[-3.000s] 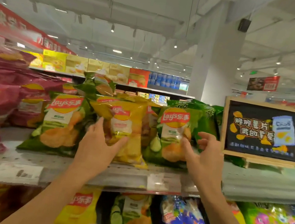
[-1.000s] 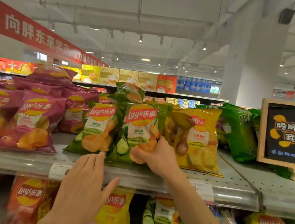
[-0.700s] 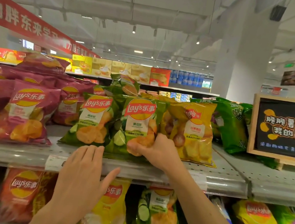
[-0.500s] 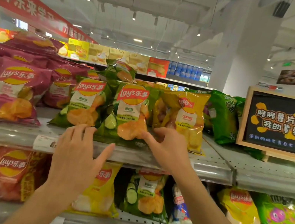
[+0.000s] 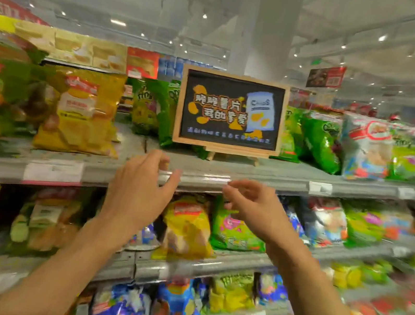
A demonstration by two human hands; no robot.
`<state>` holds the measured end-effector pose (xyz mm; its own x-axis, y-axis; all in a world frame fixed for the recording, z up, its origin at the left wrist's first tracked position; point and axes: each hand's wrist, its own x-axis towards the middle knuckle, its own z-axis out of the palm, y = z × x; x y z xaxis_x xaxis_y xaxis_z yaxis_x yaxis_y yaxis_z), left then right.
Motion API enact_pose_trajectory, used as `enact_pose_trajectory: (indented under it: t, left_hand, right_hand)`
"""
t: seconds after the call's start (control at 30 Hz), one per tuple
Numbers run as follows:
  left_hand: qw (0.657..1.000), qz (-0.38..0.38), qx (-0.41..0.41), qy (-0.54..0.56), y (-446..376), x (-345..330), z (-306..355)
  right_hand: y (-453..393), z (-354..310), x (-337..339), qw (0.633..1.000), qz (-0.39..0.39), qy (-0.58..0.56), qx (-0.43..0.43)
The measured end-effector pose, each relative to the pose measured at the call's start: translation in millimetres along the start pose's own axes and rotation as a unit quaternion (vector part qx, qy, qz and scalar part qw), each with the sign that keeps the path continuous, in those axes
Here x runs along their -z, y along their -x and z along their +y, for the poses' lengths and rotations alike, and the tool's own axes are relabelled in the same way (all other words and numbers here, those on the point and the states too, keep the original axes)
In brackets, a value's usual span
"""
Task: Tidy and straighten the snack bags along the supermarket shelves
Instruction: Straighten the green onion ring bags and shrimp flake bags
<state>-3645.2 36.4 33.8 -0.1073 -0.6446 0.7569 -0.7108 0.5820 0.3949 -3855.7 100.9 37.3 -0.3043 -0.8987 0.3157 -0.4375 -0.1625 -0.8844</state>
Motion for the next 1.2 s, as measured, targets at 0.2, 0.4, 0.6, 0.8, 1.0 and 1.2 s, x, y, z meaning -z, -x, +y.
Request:
enact_pose_trajectory:
  t: [0.2,0.4,0.6,0.8,1.0,1.2]
  left_hand:
    - [0.989,-0.070,0.024,0.132,-2,-106,144]
    - [0.967,-0.105,0.034,0.231,-20,-192,246]
    - [0.951,-0.120,0.028,0.282,-55,-273,303]
    - [0.962,-0.095,0.041,0.254,-106,-351,351]
    - [0.976,-0.125,0.085,0.158,-133,-408,380]
    - [0.974,-0.136,0.133,0.123,-152,-443,402]
  right_hand:
    - [6,70,168,0.998,0.046,0.018,-0.047]
    - [-8,128,285,0.993,0.084,0.012,-0.084]
    - [-61,178,366,0.988,0.115,-0.002,-0.107]
    - [-132,204,445,0.982,0.147,0.025,-0.116]
    - [-196,234,508,0.976,0.185,0.084,-0.079]
    - [-267,264,567,0.964,0.211,0.161,-0.014]
